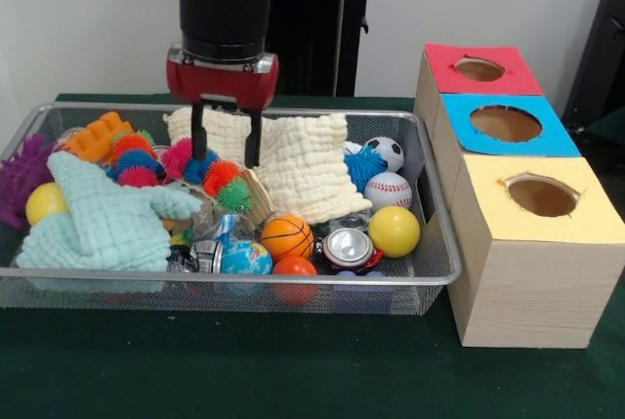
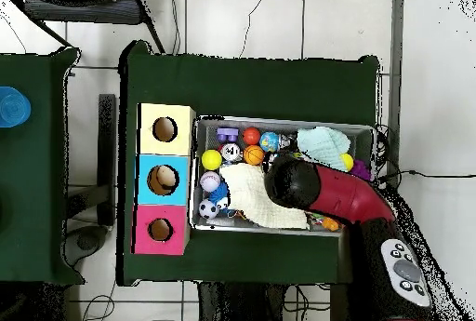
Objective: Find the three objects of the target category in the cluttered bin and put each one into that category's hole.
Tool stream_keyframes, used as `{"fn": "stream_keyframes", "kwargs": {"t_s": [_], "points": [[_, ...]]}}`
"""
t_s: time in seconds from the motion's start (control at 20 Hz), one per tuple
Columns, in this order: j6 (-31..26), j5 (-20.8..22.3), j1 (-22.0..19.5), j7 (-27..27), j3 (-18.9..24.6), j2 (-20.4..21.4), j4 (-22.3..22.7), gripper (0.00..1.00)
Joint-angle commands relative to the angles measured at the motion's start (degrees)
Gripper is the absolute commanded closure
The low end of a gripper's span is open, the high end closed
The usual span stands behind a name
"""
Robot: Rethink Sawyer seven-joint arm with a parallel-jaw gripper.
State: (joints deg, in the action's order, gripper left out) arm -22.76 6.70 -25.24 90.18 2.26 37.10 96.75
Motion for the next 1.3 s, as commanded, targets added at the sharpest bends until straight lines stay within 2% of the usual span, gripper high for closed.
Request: {"fn": "stream_keyframes", "kwargs": {"t_s": [0.05,0.35,0.9,1.05,1.3], "points": [[-1.25,-2.27,-1.82,6.30,4.55,-5.05,-4.25,0.00],[2.56,-3.05,-2.04,7.89,4.64,-9.25,-5.91,0.00],[11.04,-4.27,-0.76,12.69,4.01,-12.64,-1.87,0.00],[11.22,-4.56,0.68,12.95,2.33,-13.21,-2.98,0.00],[9.93,-4.21,4.07,12.68,-2.85,-14.33,-5.37,0.00]]}}
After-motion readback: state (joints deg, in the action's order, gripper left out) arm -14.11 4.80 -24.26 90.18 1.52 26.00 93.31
